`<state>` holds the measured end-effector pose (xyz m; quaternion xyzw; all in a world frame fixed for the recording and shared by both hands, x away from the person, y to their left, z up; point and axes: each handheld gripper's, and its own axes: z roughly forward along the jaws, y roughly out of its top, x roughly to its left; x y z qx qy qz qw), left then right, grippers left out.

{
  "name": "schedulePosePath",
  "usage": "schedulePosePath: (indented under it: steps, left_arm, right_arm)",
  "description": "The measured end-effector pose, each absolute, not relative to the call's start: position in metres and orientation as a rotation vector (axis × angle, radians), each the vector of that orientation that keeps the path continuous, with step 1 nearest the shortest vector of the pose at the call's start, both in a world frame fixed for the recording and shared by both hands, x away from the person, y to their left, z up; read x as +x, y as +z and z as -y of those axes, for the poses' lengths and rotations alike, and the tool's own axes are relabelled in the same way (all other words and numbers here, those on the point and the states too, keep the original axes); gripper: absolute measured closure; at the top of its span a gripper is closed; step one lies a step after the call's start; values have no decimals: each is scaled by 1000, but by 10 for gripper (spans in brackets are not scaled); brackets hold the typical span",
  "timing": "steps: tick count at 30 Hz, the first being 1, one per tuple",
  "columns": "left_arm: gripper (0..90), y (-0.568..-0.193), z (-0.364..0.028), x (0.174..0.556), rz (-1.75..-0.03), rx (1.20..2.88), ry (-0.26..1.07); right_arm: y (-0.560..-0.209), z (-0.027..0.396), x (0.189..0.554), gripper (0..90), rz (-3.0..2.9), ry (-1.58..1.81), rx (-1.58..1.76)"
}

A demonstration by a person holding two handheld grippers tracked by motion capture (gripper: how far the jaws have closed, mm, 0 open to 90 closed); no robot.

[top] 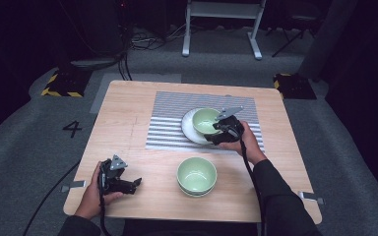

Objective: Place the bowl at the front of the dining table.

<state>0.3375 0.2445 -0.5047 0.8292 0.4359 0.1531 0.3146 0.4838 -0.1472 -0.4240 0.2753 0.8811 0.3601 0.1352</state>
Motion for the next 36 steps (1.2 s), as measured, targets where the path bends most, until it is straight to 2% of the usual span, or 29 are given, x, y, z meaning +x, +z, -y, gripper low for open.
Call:
schedulePosePath:
  steps: [13, 22, 36]
  left_arm:
    - [3, -505, -244, 338, -1149, 2185, 403]
    - [3, -505, -245, 338, -1147, 2185, 405]
    - [3, -505, -244, 338, -1148, 2183, 403]
  right_arm:
    - [-418, 151, 480, 203, -2502, 1046, 823]
    - [-415, 153, 475, 183, -2503, 1025, 798]
    - [-407, 158, 466, 204, -2499, 992, 785]
